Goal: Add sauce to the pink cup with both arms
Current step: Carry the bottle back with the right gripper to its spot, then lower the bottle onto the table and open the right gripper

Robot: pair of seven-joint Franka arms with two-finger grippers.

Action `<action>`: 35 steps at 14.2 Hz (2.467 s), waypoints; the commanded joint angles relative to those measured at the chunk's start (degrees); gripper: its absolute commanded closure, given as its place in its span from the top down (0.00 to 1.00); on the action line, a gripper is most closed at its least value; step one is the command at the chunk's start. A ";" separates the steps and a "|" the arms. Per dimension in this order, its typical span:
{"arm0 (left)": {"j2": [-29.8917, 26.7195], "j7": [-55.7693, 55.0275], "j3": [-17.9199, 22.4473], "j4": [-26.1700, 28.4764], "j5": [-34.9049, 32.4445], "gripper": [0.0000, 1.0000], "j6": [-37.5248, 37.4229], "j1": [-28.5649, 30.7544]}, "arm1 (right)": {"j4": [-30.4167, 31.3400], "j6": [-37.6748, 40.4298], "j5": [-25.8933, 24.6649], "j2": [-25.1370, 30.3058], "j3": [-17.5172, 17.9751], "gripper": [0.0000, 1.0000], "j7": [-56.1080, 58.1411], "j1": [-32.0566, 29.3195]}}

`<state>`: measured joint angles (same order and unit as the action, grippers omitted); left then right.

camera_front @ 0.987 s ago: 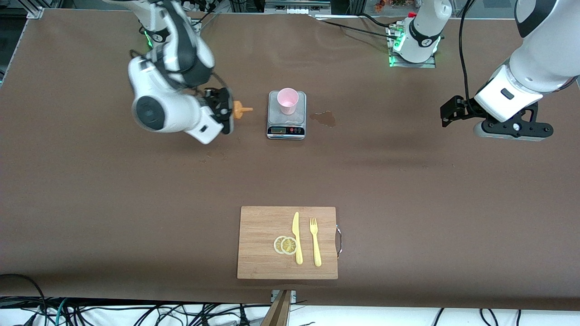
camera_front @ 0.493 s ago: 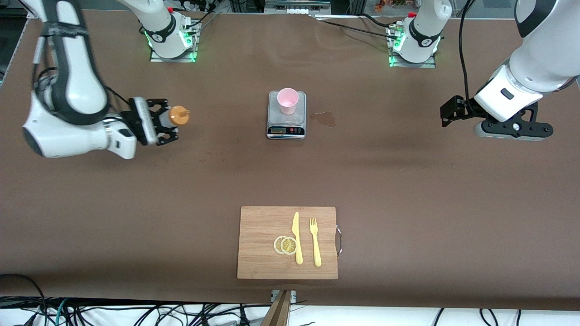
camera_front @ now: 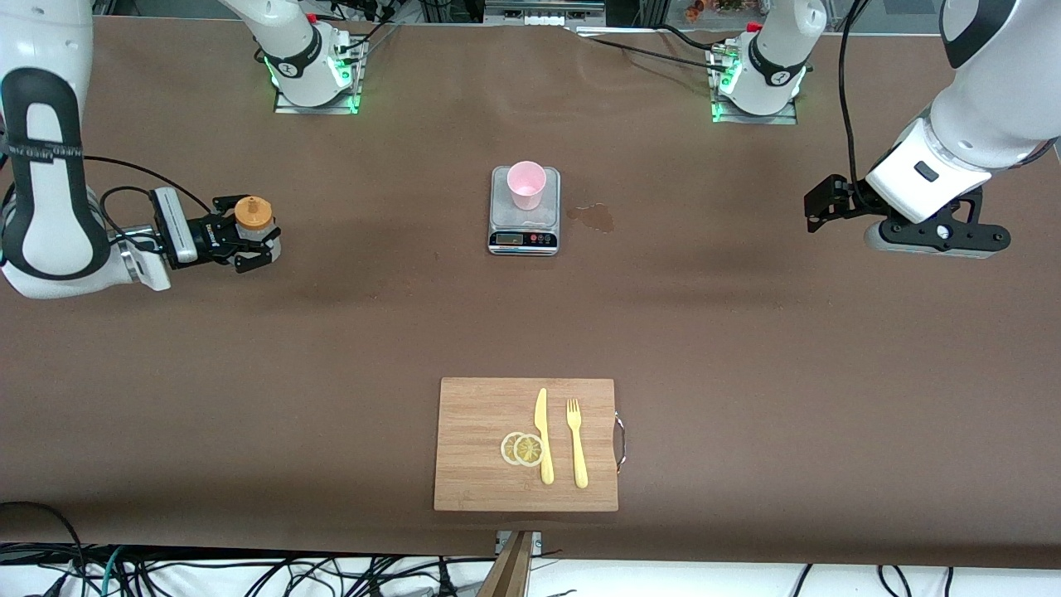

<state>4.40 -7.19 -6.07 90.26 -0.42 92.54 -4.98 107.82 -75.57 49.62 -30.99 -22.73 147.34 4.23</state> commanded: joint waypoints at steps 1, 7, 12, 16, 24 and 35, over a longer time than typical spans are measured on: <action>0.70 0.16 0.09 -1.40 -0.01 1.00 -0.43 -0.21 | -1.03 2.09 3.64 -5.56 0.15 0.19 8.11 -1.15; 0.53 0.25 0.09 -1.31 -0.28 1.00 -0.78 -0.03 | 0.64 2.98 7.42 -12.60 0.85 0.20 12.36 -1.50; 0.35 0.87 0.27 -1.14 -0.28 1.00 -1.49 0.50 | 1.87 2.54 12.16 -14.54 3.13 0.21 13.49 -0.80; 0.17 0.69 0.18 -0.96 -0.37 1.00 -1.66 0.50 | 1.69 3.06 13.14 -14.98 3.22 0.76 14.20 -0.71; 0.17 0.34 0.18 -0.96 -0.37 1.00 -2.37 0.50 | -0.15 5.25 7.97 -13.67 1.47 1.00 13.85 -3.34; 0.17 0.25 0.18 -0.96 -0.37 1.00 -2.37 0.50 | -8.42 -2.55 -10.67 3.36 2.25 1.00 -11.84 -8.80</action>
<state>4.40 -7.19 -5.80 90.26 -0.42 91.17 -4.58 97.29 -74.72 41.74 -34.72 -21.82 144.32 -4.48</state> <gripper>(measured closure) 0.000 0.000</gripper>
